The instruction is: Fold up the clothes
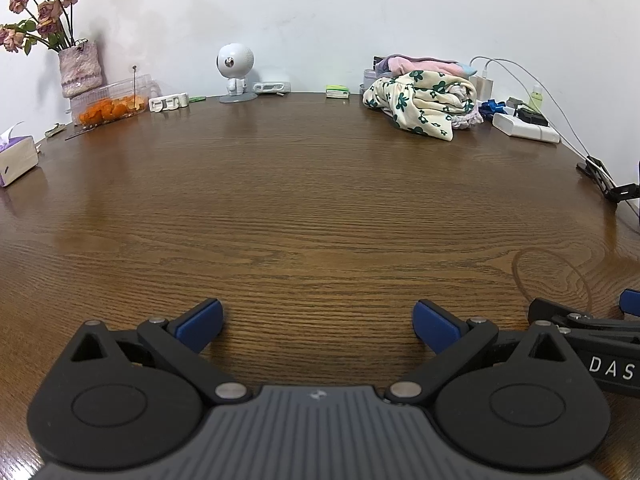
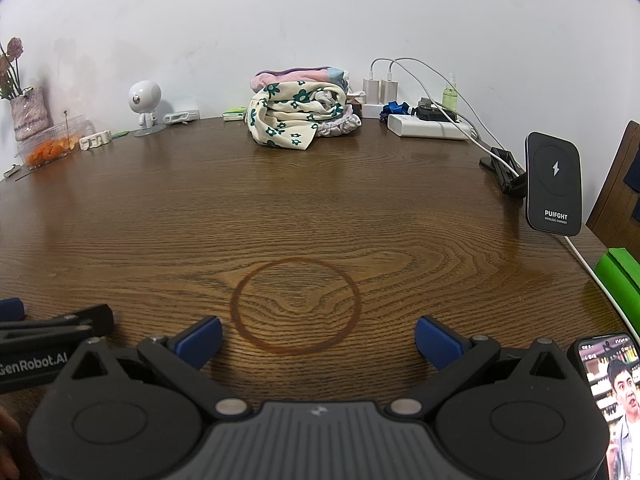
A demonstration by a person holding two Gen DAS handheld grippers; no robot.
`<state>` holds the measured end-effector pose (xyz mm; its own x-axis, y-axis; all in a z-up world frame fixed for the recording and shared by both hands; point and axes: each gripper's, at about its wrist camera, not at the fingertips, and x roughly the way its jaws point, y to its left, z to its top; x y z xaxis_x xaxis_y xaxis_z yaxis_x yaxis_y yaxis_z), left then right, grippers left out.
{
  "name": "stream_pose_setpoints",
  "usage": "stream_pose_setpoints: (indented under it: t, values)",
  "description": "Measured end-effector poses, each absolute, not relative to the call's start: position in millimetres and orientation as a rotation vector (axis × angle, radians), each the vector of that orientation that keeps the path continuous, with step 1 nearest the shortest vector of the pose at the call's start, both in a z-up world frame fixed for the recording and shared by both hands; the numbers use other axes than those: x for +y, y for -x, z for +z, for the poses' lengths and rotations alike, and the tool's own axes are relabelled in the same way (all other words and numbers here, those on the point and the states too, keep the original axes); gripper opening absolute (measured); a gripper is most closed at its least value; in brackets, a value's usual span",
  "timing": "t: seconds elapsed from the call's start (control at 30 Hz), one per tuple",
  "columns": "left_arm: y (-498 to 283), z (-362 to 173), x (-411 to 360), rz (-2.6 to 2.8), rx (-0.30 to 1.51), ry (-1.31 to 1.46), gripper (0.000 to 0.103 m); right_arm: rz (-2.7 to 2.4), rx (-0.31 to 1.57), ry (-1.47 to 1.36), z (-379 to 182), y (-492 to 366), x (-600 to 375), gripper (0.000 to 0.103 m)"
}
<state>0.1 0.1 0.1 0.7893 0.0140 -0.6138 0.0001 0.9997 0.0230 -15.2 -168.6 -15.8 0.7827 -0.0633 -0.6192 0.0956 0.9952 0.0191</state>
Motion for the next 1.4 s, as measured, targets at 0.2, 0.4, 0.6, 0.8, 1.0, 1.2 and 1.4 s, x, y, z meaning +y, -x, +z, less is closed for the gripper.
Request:
stream_pose_setpoints:
  t: [0.2, 0.4, 0.6, 0.8, 1.0, 1.2, 1.4]
  values:
    - [-0.4, 0.4, 0.3, 0.004, 0.669, -0.012, 0.102, -0.086, 0.667, -0.050, -15.9, 15.2, -168.5, 0.103]
    - [-0.7, 0.8, 0.6, 0.003, 0.672, -0.009, 0.102, -0.086, 0.667, -0.050, -15.9, 15.1, -168.5, 0.103]
    - [-0.7, 1.0, 1.1, 0.003, 0.672, -0.009, 0.102, -0.086, 0.667, -0.050, -15.9, 15.1, -168.5, 0.103]
    - [-0.6, 0.6, 0.9, 0.003, 0.671, -0.010, 0.102, -0.086, 0.667, -0.050, -15.8, 15.1, -168.5, 0.103]
    - [-0.3, -0.4, 0.3, 0.003, 0.671, -0.010, 0.102, -0.086, 0.666, -0.050, -15.6, 15.2, -168.5, 0.103]
    - [-0.3, -0.4, 0.5, 0.003, 0.670, -0.011, 0.102, -0.086, 0.666, -0.050, -15.6, 15.2, -168.5, 0.103]
    - [-0.3, -0.1, 0.9, 0.003, 0.670, -0.011, 0.102, -0.086, 0.666, -0.050, -15.6, 15.2, -168.5, 0.103]
